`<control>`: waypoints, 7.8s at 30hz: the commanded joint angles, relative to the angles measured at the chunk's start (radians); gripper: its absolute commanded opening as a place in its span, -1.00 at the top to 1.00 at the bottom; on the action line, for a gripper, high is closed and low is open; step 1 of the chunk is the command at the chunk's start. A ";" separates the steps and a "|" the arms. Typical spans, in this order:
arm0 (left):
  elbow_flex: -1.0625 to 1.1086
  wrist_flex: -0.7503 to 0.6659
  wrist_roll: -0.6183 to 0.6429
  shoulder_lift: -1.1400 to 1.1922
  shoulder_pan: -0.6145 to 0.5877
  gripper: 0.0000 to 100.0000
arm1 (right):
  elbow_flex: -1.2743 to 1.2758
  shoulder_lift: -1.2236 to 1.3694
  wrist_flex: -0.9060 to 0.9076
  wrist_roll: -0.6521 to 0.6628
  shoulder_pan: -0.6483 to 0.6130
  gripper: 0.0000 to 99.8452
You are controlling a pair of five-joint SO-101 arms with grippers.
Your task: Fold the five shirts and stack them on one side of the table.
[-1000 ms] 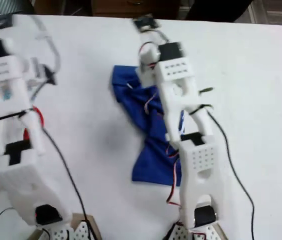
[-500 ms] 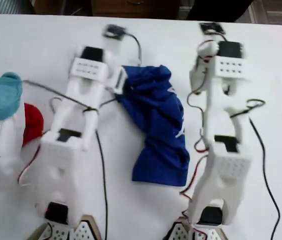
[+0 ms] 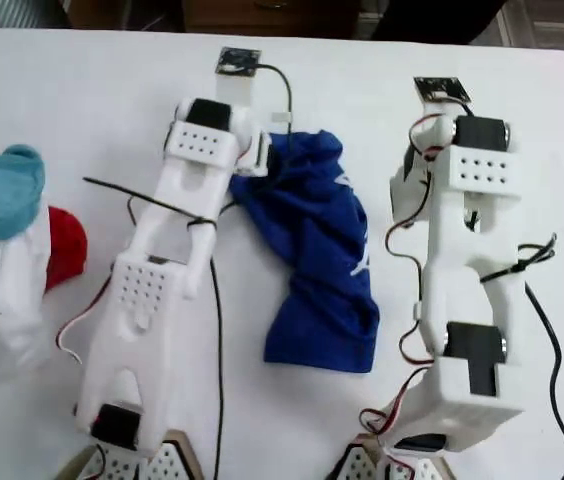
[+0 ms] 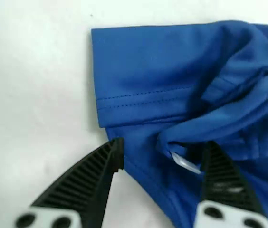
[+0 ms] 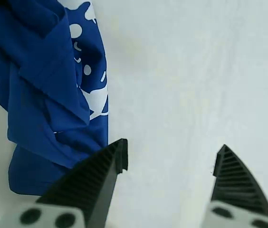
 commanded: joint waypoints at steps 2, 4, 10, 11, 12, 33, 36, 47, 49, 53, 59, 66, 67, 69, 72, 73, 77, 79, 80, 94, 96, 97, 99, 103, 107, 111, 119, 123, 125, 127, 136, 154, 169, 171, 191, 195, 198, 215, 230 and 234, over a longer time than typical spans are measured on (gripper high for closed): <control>-0.117 0.011 0.046 0.031 0.011 0.57 | 0.048 -0.096 -0.031 0.003 0.004 0.43; -0.148 0.021 0.046 0.041 0.009 0.85 | 0.071 -0.105 -0.041 0.003 0.004 0.43; -0.228 0.092 0.041 0.034 0.003 0.94 | 0.092 -0.102 -0.047 0.003 0.004 0.43; -0.263 0.120 0.040 0.034 -0.006 0.95 | 0.092 -0.102 -0.047 0.003 0.004 0.43; -0.303 0.153 0.040 0.034 -0.018 0.95 | 0.092 -0.102 -0.047 0.003 0.004 0.43; -0.504 0.269 -0.259 0.199 -0.051 0.47 | 0.089 -0.108 -0.081 0.002 -0.030 0.43; -0.501 0.255 -0.138 0.242 -0.021 0.52 | 0.092 -0.107 -0.079 -0.002 -0.053 0.43; -0.549 0.278 0.511 0.227 -0.014 0.55 | 0.092 -0.101 -0.079 0.002 -0.070 0.43; -0.581 0.269 0.537 0.210 -0.014 0.55 | 0.092 -0.101 -0.079 0.002 -0.070 0.43; -0.573 0.219 0.583 0.203 -0.012 0.55 | 0.092 -0.101 -0.079 0.002 -0.073 0.43; -0.581 0.172 0.623 0.183 -0.017 0.55 | 0.092 -0.101 -0.079 0.003 -0.073 0.43; -0.578 0.144 0.532 0.098 -0.028 0.55 | 0.092 -0.101 -0.079 0.003 -0.070 0.43; -0.573 0.130 0.519 0.098 -0.028 0.55 | 0.092 -0.101 -0.079 0.003 -0.071 0.43; -0.572 0.112 0.508 0.115 -0.028 0.55 | 0.092 -0.101 -0.079 0.003 -0.073 0.43; -0.575 0.103 0.511 0.167 -0.021 0.55 | 0.092 -0.101 -0.079 0.003 -0.073 0.43; -0.573 0.095 0.516 0.186 -0.014 0.55 | 0.092 -0.101 -0.079 0.003 -0.073 0.43; -0.576 0.032 0.555 0.242 0.008 0.55 | 0.092 -0.101 -0.079 0.003 -0.073 0.43; -0.573 -0.006 0.555 0.265 0.018 0.55 | 0.092 -0.101 -0.077 0.002 -0.073 0.43; -0.572 -0.017 0.555 0.273 0.023 0.56 | 0.092 -0.102 -0.076 0.002 -0.073 0.43; -0.578 0.000 0.348 0.322 0.034 0.95 | 0.092 -0.108 -0.073 -0.005 -0.073 0.43; -0.578 0.037 0.348 0.285 0.011 0.95 | 0.092 -0.108 -0.073 -0.005 -0.073 0.43; -0.578 0.058 0.347 0.262 0.002 0.95 | 0.092 -0.108 -0.073 -0.005 -0.073 0.43; -0.578 0.112 0.345 0.207 -0.018 0.95 | 0.092 -0.108 -0.073 -0.005 -0.073 0.43; -0.576 0.232 0.272 0.126 -0.049 0.95 | 0.092 -0.108 -0.073 -0.005 -0.073 0.43; -0.572 0.325 0.207 0.077 -0.086 0.95 | 0.092 -0.108 -0.074 -0.005 -0.073 0.43; -0.575 0.322 0.092 0.029 -0.180 0.95 | 0.092 -0.108 -0.079 -0.005 -0.073 0.43; -0.572 0.325 -0.207 -0.160 -0.404 0.95 | 0.091 -0.102 -0.134 -0.006 -0.079 0.43; -0.570 0.327 -0.308 -0.232 -0.503 0.95 | 0.087 -0.101 -0.160 -0.006 -0.117 0.43; -0.570 0.327 -0.328 -0.261 -0.552 0.95 | 0.086 -0.101 -0.174 -0.008 -0.147 0.43; -0.564 0.327 -0.365 -0.290 -0.591 0.95 | 0.086 -0.101 -0.189 -0.012 -0.177 0.43; 0.142 0.324 -0.574 -0.522 -0.618 0.95 | 0.092 -0.097 -0.272 -0.126 -0.328 0.43; 0.730 0.284 -0.655 -0.934 -0.738 0.95 | -0.664 0.532 -0.166 -0.069 -0.608 0.42; 0.734 0.313 -0.654 -0.941 -0.787 0.95 | -1.249 1.084 -0.162 -0.181 -0.713 0.24; 0.734 0.313 -0.654 -0.941 -0.787 0.95 | -1.258 1.110 -0.163 -0.181 -0.727 0.32; 0.727 0.315 -0.652 -0.974 -0.430 0.95 | -1.409 0.980 0.110 -0.181 -0.484 0.96; 0.727 0.315 -0.566 -1.051 -0.290 0.95 | -1.191 0.797 0.110 -0.180 -0.401 0.96; 0.734 0.315 -0.520 -1.106 -0.213 0.95 | -0.904 0.584 0.108 -0.153 -0.334 0.96; 1.257 0.216 -0.488 -1.140 -0.150 0.95 | 0.850 -0.556 -0.374 0.164 -0.035 0.96; 1.514 -0.049 -0.486 -1.149 -0.199 0.95 | 0.907 -1.087 -0.369 0.245 -0.035 0.52; 1.460 0.026 -0.486 -1.149 -0.253 0.95 | 0.773 -1.061 -0.469 0.091 -0.081 0.57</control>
